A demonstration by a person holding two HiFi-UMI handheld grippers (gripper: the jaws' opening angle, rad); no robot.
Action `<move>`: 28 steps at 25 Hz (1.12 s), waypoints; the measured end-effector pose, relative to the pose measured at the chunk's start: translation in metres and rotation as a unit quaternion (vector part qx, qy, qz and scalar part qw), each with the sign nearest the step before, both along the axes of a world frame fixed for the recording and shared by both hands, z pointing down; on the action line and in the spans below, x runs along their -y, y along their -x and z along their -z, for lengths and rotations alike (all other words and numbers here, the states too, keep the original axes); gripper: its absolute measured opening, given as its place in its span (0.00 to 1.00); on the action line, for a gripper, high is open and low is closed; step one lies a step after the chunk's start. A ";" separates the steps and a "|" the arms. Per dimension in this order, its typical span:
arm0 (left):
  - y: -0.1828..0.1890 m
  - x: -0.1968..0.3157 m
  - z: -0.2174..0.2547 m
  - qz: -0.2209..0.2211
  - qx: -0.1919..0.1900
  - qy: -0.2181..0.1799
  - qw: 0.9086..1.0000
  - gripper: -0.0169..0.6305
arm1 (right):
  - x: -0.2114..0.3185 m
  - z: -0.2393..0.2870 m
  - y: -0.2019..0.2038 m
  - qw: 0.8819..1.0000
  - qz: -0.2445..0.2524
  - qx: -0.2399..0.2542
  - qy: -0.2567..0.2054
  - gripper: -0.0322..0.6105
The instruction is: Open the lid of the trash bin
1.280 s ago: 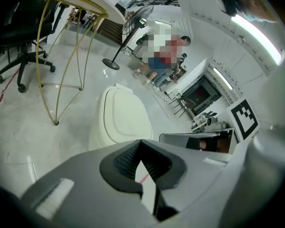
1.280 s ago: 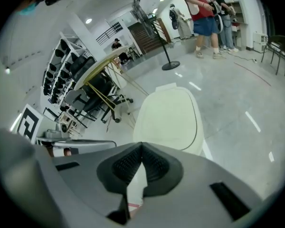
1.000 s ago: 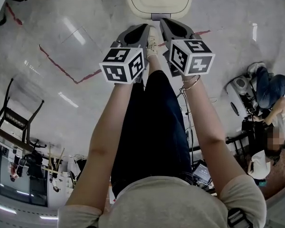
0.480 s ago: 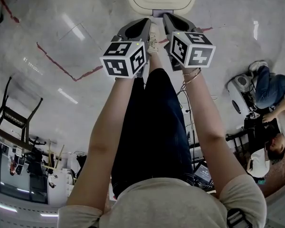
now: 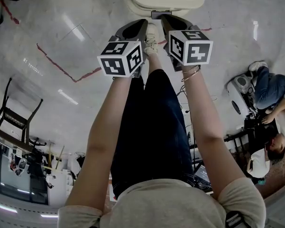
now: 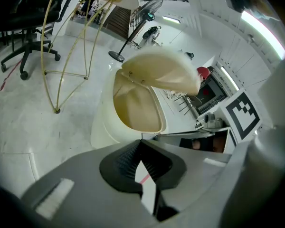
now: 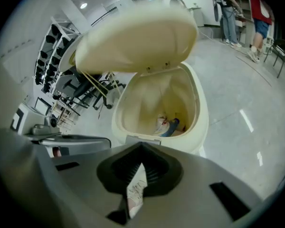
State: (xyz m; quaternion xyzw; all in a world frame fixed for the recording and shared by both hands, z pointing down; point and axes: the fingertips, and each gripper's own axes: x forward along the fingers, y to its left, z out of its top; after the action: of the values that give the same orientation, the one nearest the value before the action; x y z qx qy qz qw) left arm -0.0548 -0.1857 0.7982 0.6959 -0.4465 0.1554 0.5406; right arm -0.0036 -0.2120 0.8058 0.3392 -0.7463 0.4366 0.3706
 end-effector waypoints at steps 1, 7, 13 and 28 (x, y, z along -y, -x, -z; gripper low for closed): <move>0.000 0.001 0.001 -0.001 0.001 -0.002 1.000 0.04 | 0.000 0.000 0.000 1.000 0.008 -0.005 -0.002 0.06; -0.001 0.006 0.007 -0.001 0.003 -0.005 1.000 0.04 | 0.003 0.001 -0.001 1.000 0.009 -0.012 -0.006 0.06; 0.002 0.006 0.016 -0.004 0.006 -0.011 1.000 0.04 | 0.004 0.002 0.000 1.000 0.005 -0.022 0.000 0.06; 0.005 -0.002 0.094 -0.032 0.002 -0.034 0.999 0.04 | -0.015 0.082 0.002 0.999 0.021 -0.027 -0.003 0.06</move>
State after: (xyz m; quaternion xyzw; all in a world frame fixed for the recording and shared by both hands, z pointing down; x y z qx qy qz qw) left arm -0.0599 -0.1835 0.7038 0.7275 -0.4300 0.1588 0.5105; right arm -0.0060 -0.1972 0.7235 0.3363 -0.7446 0.4170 0.3982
